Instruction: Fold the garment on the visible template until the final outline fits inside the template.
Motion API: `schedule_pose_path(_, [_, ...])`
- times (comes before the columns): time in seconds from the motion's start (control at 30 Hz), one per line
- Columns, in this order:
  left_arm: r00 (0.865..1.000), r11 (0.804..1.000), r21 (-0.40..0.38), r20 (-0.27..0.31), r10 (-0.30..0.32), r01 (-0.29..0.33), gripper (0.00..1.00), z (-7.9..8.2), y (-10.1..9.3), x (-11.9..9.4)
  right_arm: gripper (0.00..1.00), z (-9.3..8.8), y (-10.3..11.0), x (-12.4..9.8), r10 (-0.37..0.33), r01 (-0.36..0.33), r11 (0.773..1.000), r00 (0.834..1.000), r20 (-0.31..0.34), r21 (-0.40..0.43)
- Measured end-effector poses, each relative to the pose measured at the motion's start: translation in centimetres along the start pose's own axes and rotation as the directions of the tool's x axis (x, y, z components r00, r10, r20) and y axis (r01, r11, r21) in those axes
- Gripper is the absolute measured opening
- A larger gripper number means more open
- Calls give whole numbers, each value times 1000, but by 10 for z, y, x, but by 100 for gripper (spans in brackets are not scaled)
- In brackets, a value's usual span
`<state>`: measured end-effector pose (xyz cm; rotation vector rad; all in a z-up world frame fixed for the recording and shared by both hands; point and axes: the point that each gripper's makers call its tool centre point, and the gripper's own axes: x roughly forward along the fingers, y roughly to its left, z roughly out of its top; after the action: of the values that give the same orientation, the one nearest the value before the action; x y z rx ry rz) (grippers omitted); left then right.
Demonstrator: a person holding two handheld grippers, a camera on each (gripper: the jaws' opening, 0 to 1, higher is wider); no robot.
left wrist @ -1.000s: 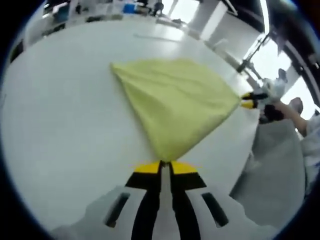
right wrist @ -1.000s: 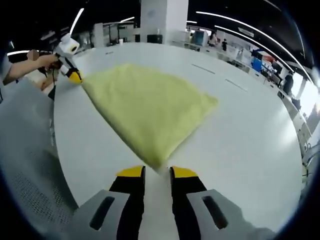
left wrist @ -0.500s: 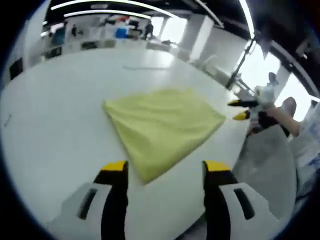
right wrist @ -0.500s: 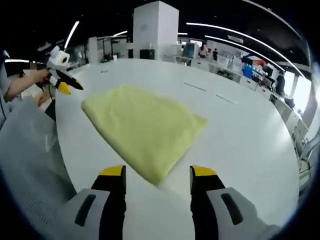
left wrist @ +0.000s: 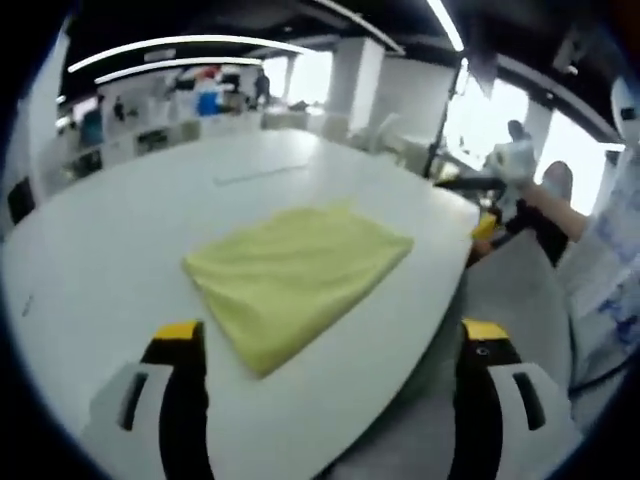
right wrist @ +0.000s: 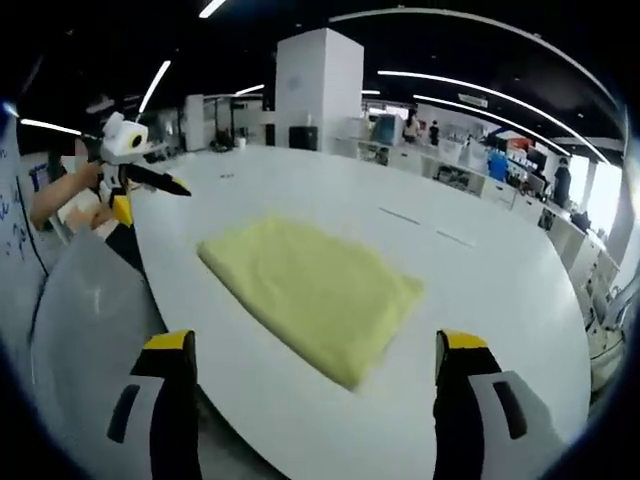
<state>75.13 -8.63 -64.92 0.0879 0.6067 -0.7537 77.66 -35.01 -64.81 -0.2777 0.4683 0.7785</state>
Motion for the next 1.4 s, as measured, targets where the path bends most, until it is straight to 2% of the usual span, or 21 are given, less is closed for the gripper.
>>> schedule_pose_path(0.13, [1000, 1000, 24, -10, 6, -6, 100, 0, -11, -5, 100, 13, 11, -9, 11, -12, 1000, 999, 46, 19])
schedule_pose_path(0.23, [1000, 1000, 18, -12, 14, -14, 100, -1, -17, -8, 100, 16, 16, -13, 5, -6, 1000, 999, 50, 24])
schedule_pose_path(0.3, [1000, 1000, 18, -3, 24, -24, 100, 0, -20, -10, 100, 15, 21, -16, 7, -8, 1000, 999, 45, 23])
schedule_pose_path(0.4, [997, 997, 25, -19, 79, -79, 100, -4, -18, -13, 100, 10, 27, -19, 2, -2, 1000, 1000, 26, -12])
schedule_pose_path(0.5, [996, 996, 24, -27, 88, -87, 100, -9, -20, -15, 100, 0, 30, -21, -10, 10, 1000, 1000, -2, -3])
schedule_pose_path(0.63, [998, 998, -9, 0, 68, -68, 100, -8, -26, -17, 100, -3, 30, -23, -35, 34, 998, 999, 15, 59])
schedule_pose_path(0.7, [998, 998, -5, 5, 61, -61, 100, -7, -27, -17, 100, -2, 31, -24, -42, 41, 998, 999, 21, 57])
schedule_pose_path(0.8, [998, 998, 19, -19, 57, -57, 100, -9, -27, -15, 100, 0, 31, -24, -46, 44, 997, 999, 29, 55])
schedule_pose_path(1.03, [999, 999, 30, -31, 25, -24, 100, -5, -30, -3, 100, 4, 32, -26, -50, 47, 997, 997, 51, 54])
schedule_pose_path(1.4, [999, 998, 55, -46, 5, -3, 100, 0, -32, 3, 100, 5, 29, -26, -59, 56, 997, 997, 54, 47])
